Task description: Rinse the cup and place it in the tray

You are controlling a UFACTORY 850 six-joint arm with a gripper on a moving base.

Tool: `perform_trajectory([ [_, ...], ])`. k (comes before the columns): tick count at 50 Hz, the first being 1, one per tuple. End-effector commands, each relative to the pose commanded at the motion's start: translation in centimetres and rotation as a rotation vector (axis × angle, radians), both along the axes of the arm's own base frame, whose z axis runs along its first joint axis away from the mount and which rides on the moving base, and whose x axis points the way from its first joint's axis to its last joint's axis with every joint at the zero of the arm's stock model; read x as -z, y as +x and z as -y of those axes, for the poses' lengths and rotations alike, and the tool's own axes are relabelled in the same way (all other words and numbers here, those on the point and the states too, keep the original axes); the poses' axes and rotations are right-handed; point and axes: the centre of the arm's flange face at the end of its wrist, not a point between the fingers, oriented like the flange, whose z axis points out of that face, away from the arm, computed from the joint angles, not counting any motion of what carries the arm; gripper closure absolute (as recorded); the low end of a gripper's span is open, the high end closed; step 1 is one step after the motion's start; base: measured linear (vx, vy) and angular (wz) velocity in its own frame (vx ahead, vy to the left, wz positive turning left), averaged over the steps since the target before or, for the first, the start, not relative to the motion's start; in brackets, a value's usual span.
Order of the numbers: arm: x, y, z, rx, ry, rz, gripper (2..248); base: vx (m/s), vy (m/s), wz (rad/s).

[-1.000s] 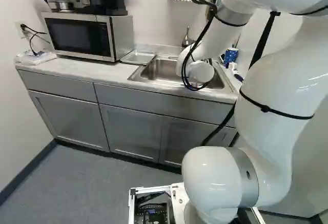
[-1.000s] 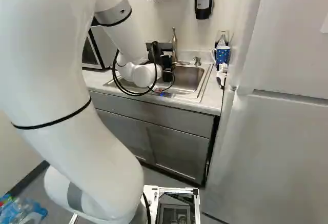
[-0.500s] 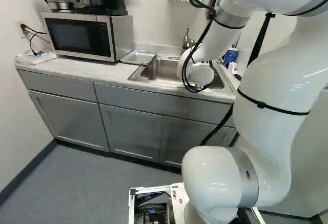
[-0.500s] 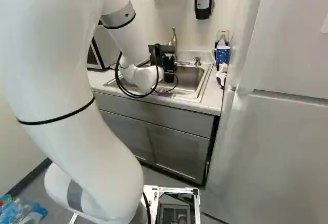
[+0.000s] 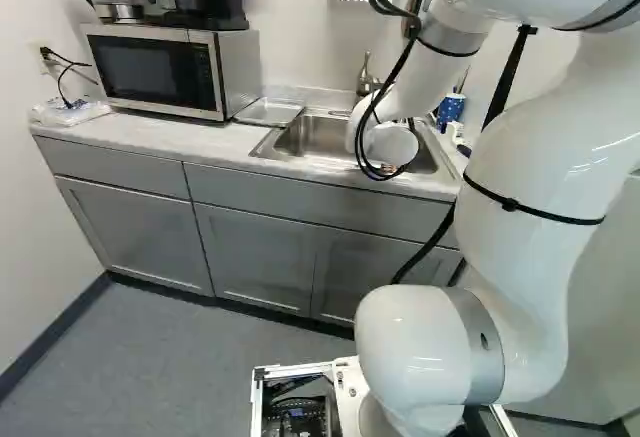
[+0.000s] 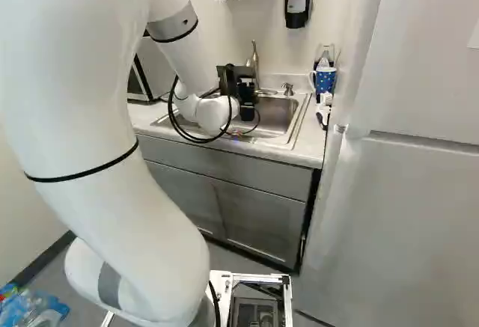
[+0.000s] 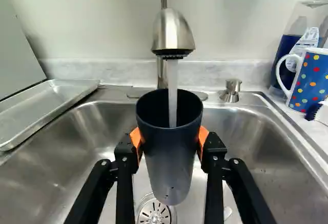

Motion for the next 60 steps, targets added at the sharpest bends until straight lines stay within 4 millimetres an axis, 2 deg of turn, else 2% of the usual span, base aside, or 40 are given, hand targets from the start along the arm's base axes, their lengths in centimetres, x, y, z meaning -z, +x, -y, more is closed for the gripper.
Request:
perform_trajectory([
  [60,0.0,0.0,0.0,0.0,0.0,0.0,127,0.0,0.0,0.0],
])
